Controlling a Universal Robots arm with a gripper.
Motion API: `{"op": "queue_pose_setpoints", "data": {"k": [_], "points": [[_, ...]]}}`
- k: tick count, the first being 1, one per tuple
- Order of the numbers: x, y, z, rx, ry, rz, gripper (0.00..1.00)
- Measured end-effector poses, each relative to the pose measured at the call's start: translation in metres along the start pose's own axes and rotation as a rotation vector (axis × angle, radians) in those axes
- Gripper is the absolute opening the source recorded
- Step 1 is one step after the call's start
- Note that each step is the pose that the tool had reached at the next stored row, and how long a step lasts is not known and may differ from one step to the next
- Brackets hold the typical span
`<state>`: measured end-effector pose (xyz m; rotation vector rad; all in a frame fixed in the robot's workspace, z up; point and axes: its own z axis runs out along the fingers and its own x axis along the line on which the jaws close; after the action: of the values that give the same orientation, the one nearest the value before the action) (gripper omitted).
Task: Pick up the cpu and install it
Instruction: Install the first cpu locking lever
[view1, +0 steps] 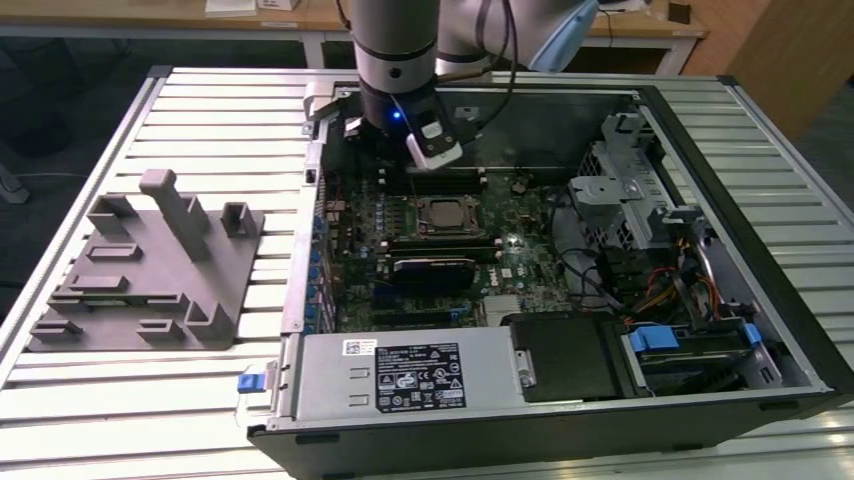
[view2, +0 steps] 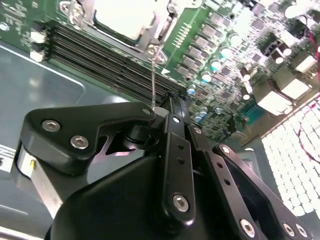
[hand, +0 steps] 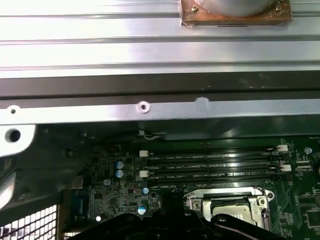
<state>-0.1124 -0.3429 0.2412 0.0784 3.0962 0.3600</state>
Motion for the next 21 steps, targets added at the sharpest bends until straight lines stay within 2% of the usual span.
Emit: {"op": "queue_pose_setpoints", "data": {"k": [11,17,19,21], "points": [[-0.0319,0.0016,0.0010,0.0005,-0.0003,0.001,0.11],[-0.0325,0.0016,0.0012,0.0005,-0.0005,0.001,0.11],[-0.0325,0.0013,0.0021,0.0002,-0.0066,0.000,0.11],[-0.0325,0.0011,0.0032,-0.0005,-0.0191,-0.003,0.11]]}}
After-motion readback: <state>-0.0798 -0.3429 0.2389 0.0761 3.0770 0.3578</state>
